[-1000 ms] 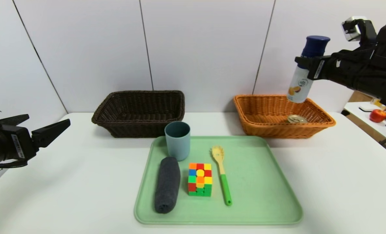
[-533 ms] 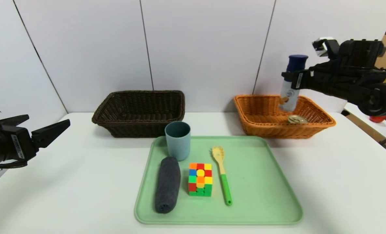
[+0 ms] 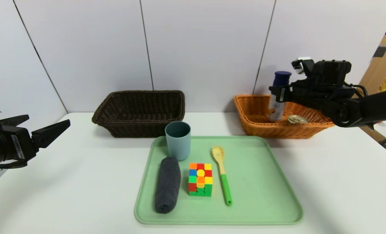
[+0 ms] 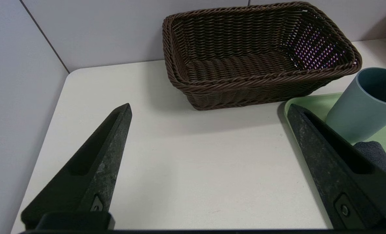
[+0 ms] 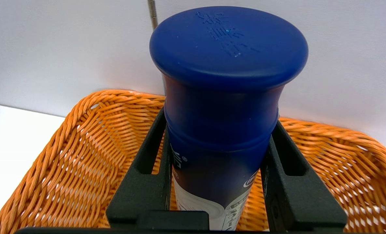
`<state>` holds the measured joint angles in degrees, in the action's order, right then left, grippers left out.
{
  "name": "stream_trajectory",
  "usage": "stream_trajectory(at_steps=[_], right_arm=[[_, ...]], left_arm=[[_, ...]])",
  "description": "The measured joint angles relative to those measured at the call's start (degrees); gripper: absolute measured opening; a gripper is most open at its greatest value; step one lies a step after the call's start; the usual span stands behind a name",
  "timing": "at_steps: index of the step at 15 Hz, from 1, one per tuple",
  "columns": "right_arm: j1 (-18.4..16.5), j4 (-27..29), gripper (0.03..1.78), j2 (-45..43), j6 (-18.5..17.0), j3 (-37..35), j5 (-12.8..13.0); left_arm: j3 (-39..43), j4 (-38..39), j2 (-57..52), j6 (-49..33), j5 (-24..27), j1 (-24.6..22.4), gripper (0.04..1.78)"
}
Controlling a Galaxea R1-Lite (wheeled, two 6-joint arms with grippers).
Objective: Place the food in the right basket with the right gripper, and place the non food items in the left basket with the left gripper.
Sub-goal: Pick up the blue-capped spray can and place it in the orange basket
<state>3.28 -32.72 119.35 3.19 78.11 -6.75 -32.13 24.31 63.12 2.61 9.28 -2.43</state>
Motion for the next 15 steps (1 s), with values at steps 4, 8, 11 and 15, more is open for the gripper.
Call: stream_trajectory(at_steps=[4, 8, 11, 15], right_arm=[[0.35, -0.02, 0.75, 1.19, -0.26, -0.63, 0.12], [0.40, -0.95, 1.14, 1.44, -0.24, -0.84, 1.72], [0.38, -1.73, 1.33, 1.30, -0.22, -1.21, 2.10], [0.10, -0.11, 1.48, -1.87, 0.05, -3.72, 2.35]], left_arm=[[0.05, 0.00, 0.00, -0.05, 0.00, 0.00, 1.69], [0.27, -0.02, -0.01, 0.00, -0.02, 0.00, 1.69], [0.35, -0.02, -0.26, -0.02, -0.02, 0.00, 1.69], [0.39, -0.04, -0.54, -0.05, 0.00, 0.00, 1.69]])
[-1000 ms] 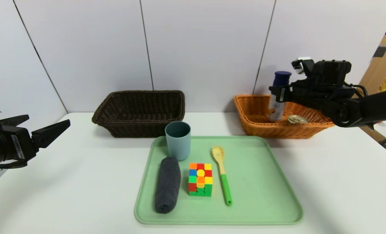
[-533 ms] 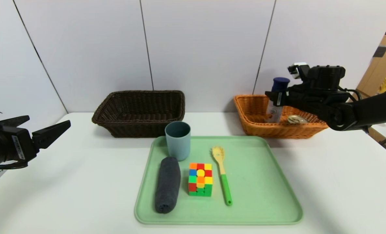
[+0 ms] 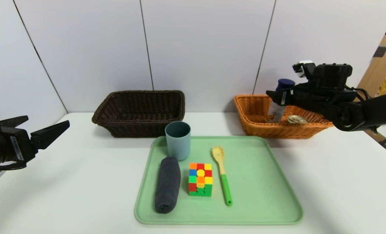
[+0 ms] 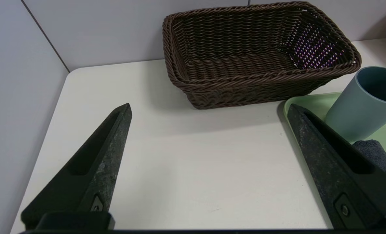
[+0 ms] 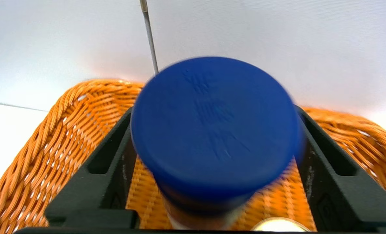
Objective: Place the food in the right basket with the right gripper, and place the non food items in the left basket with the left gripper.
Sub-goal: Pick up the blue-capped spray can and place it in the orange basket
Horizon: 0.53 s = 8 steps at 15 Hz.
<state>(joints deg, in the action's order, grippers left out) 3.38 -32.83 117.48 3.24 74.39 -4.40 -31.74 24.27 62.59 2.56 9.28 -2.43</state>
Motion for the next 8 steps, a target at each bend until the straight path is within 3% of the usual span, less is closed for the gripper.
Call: stream_trajectory(at_steps=[8], right_arm=[[-0.27, 11.47, 1.63, -19.52, 0.11, -15.04, -0.77]], left_arm=[[0.27, 0.00, -0.32, -0.02, 0.00, 0.00, 1.69]])
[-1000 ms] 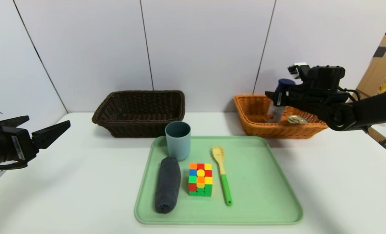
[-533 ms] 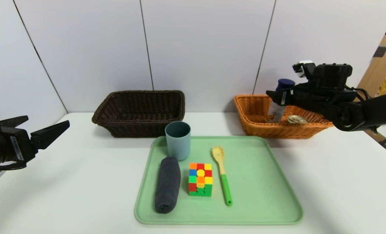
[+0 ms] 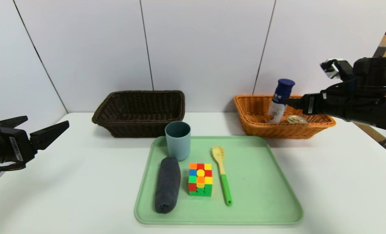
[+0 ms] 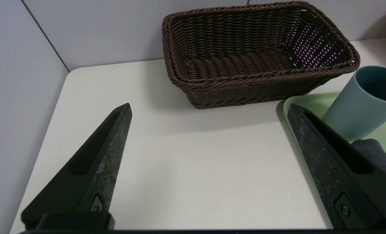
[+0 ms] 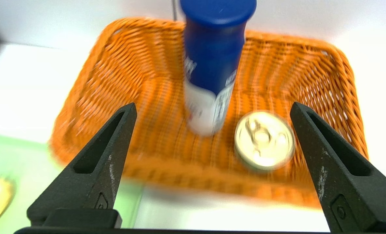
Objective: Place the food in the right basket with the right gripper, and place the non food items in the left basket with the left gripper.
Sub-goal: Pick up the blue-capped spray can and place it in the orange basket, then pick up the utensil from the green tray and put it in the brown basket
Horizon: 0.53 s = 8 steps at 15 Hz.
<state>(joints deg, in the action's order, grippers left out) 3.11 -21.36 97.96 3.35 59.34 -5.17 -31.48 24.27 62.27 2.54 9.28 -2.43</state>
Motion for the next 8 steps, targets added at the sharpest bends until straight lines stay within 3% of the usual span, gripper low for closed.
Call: stream_trajectory(at_steps=[4, 8], right_arm=[[4.90, 13.18, 1.66, -9.02, -0.11, -0.59, 0.93], [13.53, 32.55, 1.68, -12.06, -3.28, 6.86, 4.46]], left_arm=[[0.17, 0.00, -0.09, -0.09, -0.02, 0.00, 1.69], [0.33, 0.00, -0.23, -0.11, -0.05, 0.00, 1.69]])
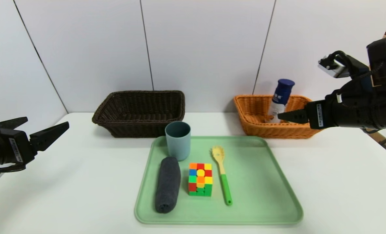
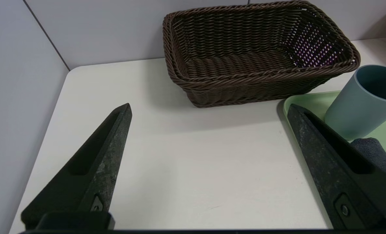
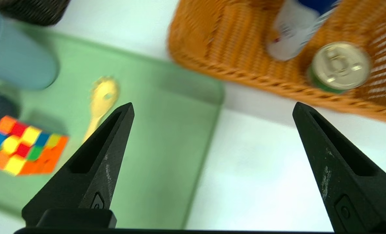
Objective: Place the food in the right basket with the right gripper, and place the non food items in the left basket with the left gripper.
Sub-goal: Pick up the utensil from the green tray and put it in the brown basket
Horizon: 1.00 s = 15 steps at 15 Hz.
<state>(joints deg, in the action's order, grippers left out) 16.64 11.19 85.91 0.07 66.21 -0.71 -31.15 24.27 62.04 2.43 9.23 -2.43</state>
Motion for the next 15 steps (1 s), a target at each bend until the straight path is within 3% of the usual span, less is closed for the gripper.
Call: stream_trajectory(at_steps=[3, 5, 13, 15], right_arm=[[6.03, 10.65, 1.69, 1.68, -3.90, 5.29, 0.24], [9.42, 14.46, 1.69, 4.39, -6.27, 8.20, 0.30], [17.35, 15.51, 1.69, 17.83, -6.41, 14.14, 3.93], [18.60, 15.43, 1.69, 20.30, -6.46, 14.25, 6.08]], left_arm=[[0.12, 0.01, -0.11, -0.06, -0.05, 0.00, 1.69], [0.26, 0.00, -0.27, -0.09, -0.05, 0.00, 1.69], [0.33, 0.00, -0.44, -0.15, -0.16, -0.02, 1.69], [0.34, 0.01, -0.44, -0.43, -0.16, -0.10, 1.69]])
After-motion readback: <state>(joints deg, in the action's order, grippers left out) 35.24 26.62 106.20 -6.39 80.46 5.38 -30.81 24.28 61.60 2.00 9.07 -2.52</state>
